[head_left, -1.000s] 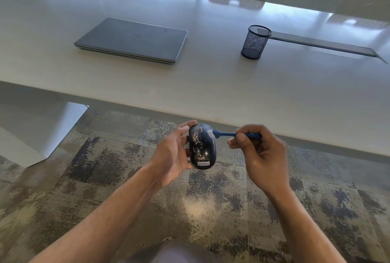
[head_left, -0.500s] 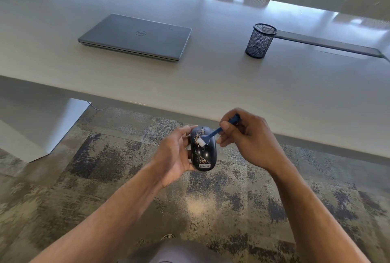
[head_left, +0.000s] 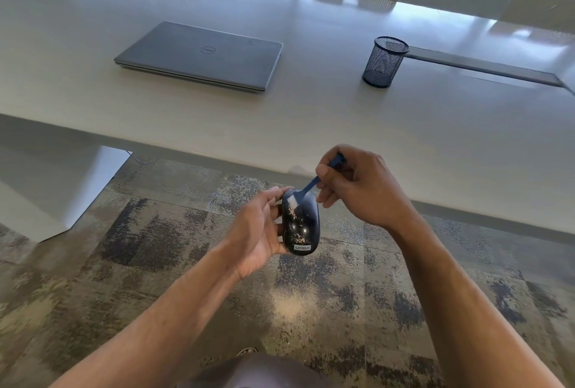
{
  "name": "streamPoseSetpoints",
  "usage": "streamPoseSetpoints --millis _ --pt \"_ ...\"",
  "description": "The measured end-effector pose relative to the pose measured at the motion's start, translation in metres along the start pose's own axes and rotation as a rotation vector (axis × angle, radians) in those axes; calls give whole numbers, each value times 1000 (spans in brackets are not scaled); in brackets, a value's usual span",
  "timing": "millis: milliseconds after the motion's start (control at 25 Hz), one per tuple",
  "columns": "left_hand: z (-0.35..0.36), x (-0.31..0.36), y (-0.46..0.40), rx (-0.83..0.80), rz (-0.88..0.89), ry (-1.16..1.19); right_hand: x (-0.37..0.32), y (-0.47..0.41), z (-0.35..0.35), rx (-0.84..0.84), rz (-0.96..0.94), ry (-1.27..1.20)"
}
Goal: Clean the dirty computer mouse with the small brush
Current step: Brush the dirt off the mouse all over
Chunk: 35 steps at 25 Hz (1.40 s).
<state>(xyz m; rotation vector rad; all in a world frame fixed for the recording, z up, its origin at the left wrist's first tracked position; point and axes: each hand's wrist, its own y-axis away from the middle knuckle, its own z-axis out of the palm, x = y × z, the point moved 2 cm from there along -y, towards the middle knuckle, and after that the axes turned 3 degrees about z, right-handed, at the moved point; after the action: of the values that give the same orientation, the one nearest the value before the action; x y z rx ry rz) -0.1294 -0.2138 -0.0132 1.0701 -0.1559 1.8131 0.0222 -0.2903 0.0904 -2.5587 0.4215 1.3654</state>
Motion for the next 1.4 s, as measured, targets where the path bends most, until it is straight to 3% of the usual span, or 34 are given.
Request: streamPoseSetpoints --millis 120,280,400,480,680,880,1040,1120,1280,1400 --pt "0 0 1 -23 7 6 -3 -13 3 -47 29 87" --pt "-3 1 4 -47 23 26 -6 -23 -2 50 13 124" --pt "-6 1 5 -50 29 21 -8 -21 7 -96 -18 13" --pt "-7 2 5 -57 31 18 -7 -22 14 -153 -36 72" --pt "-9 1 8 -64 11 40 -3 -35 6 3 -5 211" --pt "-9 -1 8 -52 4 37 -4 -34 17 -104 -70 115" --pt "-7 0 8 -53 -3 38 2 -41 14 -3 -23 247" --pt "-7 1 8 -49 0 37 1 -41 9 55 -16 200" --pt "-5 2 8 -57 -9 36 6 -35 12 -15 10 136" --pt "-5 3 8 -51 -10 37 15 -31 -1 69 109 109"
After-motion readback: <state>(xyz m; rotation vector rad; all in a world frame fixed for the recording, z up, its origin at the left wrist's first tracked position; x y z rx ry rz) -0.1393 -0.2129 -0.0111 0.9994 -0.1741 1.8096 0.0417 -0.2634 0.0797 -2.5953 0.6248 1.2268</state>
